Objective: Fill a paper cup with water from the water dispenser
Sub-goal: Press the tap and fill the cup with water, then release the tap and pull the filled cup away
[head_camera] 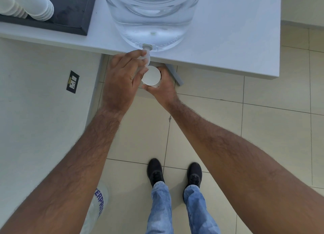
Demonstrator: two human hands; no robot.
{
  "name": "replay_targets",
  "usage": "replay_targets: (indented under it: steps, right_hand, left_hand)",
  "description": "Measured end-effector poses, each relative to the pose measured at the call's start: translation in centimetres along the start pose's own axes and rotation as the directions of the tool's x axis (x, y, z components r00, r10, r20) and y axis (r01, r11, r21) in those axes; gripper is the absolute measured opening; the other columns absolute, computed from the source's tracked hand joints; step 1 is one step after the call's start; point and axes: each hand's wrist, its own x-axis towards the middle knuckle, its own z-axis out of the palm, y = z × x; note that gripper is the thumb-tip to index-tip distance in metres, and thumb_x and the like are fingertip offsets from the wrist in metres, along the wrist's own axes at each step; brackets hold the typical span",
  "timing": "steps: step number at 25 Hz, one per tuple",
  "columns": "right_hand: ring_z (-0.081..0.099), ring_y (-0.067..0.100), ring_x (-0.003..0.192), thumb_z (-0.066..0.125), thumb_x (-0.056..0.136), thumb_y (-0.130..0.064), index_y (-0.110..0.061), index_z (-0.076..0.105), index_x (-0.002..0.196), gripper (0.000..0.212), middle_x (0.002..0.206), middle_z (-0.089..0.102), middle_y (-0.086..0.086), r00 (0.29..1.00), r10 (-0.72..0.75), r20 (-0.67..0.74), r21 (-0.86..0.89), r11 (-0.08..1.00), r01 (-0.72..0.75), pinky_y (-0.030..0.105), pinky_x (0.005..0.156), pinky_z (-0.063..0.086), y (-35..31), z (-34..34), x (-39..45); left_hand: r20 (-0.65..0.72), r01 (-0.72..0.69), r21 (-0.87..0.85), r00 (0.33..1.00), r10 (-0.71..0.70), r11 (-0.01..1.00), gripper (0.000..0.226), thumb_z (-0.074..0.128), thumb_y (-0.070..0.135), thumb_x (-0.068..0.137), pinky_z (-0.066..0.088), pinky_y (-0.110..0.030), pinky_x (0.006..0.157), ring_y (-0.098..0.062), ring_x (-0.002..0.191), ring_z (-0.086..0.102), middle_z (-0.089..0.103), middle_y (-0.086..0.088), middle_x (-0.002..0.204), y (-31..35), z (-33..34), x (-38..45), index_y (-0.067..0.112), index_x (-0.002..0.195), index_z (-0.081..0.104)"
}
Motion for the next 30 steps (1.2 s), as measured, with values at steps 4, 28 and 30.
replay_targets:
  steps: [4, 28, 30]
  right_hand:
    - [0.063, 0.016, 0.119, 0.095, 0.076, -0.026, -0.018, 0.054, 0.132, 0.069, 0.127, 0.066, -0.004, 1.0, -0.018, 0.018, -0.025, 1.0, 0.019, 0.034, 0.098, 0.056, 0.3, -1.5, -1.5]
    - [0.061, 0.019, 0.116, 0.091, 0.082, -0.025, -0.015, 0.049, 0.138, 0.071, 0.129, 0.062, -0.002, 0.971, -0.022, -0.239, -0.109, 0.994, -0.004, 0.03, 0.093, 0.054, -4.8, -25.8, -2.4]
    - [0.062, 0.02, 0.117, 0.091, 0.082, -0.026, -0.015, 0.049, 0.138, 0.072, 0.13, 0.063, 0.0, 0.969, 0.006, -0.247, -0.109, 0.993, -0.034, 0.029, 0.092, 0.054, -4.2, -26.6, -1.6]
  left_hand:
    - [0.033, -0.013, 0.026, 0.999, 0.012, 1.0, 0.028, 0.064, 0.014, 0.105, 0.027, -0.013, 0.115, -0.03, 0.128, 0.058, 0.06, 0.001, 0.15, 0.3, -0.1, -0.6, 0.01, 0.133, 0.066]
    - [0.501, 0.064, -0.002, 0.864, -0.055, 0.998, 0.064, 0.044, 0.024, 0.113, 0.011, -0.045, 0.134, -0.03, 0.164, 0.006, 0.008, -0.01, 0.176, 13.3, 6.0, 5.7, 0.003, 0.166, 0.015]
    - [0.562, 0.086, 0.019, 0.823, -0.082, 0.996, 0.065, 0.037, 0.029, 0.115, 0.006, -0.044, 0.135, -0.027, 0.164, -0.003, -0.002, -0.009, 0.177, 13.9, 7.0, 6.6, 0.003, 0.167, 0.007]
